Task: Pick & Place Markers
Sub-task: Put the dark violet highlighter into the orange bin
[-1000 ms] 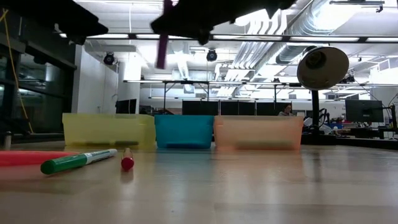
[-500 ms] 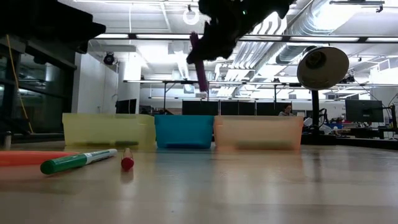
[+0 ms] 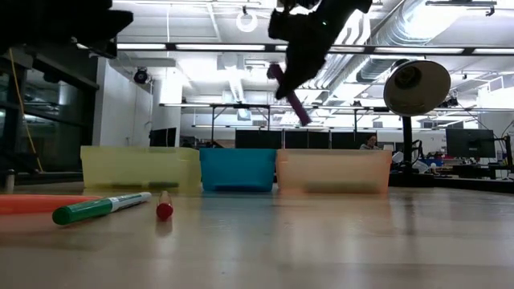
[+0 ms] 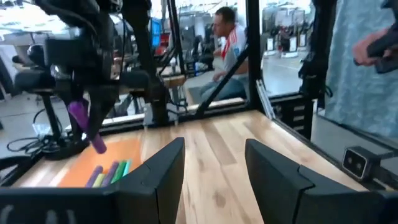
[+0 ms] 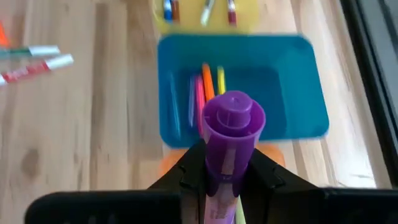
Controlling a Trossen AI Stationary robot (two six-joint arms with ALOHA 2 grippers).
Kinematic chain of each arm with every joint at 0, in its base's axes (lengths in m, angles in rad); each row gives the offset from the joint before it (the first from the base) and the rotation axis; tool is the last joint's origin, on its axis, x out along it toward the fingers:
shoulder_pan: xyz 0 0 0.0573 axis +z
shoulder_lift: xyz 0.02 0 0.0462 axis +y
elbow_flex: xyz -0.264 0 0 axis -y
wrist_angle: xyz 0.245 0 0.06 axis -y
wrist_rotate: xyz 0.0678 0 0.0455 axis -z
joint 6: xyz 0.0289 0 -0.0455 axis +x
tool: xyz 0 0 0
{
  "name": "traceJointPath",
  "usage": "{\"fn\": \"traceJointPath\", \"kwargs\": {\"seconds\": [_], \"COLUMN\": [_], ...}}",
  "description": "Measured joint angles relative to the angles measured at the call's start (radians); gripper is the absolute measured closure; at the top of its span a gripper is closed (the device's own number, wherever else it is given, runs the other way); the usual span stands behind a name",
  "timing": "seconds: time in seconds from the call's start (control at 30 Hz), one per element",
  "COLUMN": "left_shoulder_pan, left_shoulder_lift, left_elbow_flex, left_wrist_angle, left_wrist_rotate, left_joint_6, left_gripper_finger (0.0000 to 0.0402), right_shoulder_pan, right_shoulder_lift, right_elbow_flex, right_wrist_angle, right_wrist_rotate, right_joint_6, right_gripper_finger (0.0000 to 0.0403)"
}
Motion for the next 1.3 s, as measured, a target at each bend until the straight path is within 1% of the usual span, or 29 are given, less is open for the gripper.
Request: {"fn": "traceJointPath", "kwargs": {"seconds": [0.1,0.27,0.33,0.4,0.5,0.8,1.1,1.17,1.3], "left_shoulder_pan": [0.083,0.229,0.27,0.297,0.316,0.313,0.313,0.313,0.313], "left_shoulder_lift": [0.001,0.002,0.002,0.002,0.002,0.003,0.003,0.003,0.003], "left_elbow_flex": [0.0,0.0,0.0,0.0,0.0,0.0,0.0,0.0,0.0], "left_wrist_angle": [0.006,-0.023,-0.04,-0.059,-0.076,-0.084,-0.103,-0.103,-0.107], "left_wrist_rotate": [0.101,0.266,0.329,0.366,0.376,0.41,0.407,0.407,0.406], "left_joint_6": [-0.006,-0.074,-0.089,-0.108,-0.128,-0.156,-0.173,-0.18,-0.187], "left_gripper_finger": [0.0236,0.0236,0.0236,0.0236,0.0236,0.0236,0.0236,0.0236,0.0236], "right_shoulder_pan": [-0.014,-0.035,-0.043,-0.051,-0.063,-0.088,-0.103,-0.103,-0.102], "right_shoulder_lift": [0.0,0.0,0.0,0.006,0.032,0.141,0.151,0.151,0.151], "right_elbow_flex": [0.0,0.0,0.0,0.0,0.0,0.0,0.0,0.0,0.0], "right_wrist_angle": [-0.06,-0.126,-0.149,-0.163,-0.192,-0.26,-0.285,-0.298,-0.299], "right_wrist_rotate": [0.0,0.0,0.002,0.003,-0.002,0.001,0.008,0.008,0.019], "right_joint_6": [-0.006,-0.008,-0.009,-0.009,-0.011,-0.055,-0.061,-0.061,-0.061], "right_gripper_finger": [0.0351,0.0351,0.0351,0.0351,0.0351,0.0351,0.0351,0.0341,0.031]}}
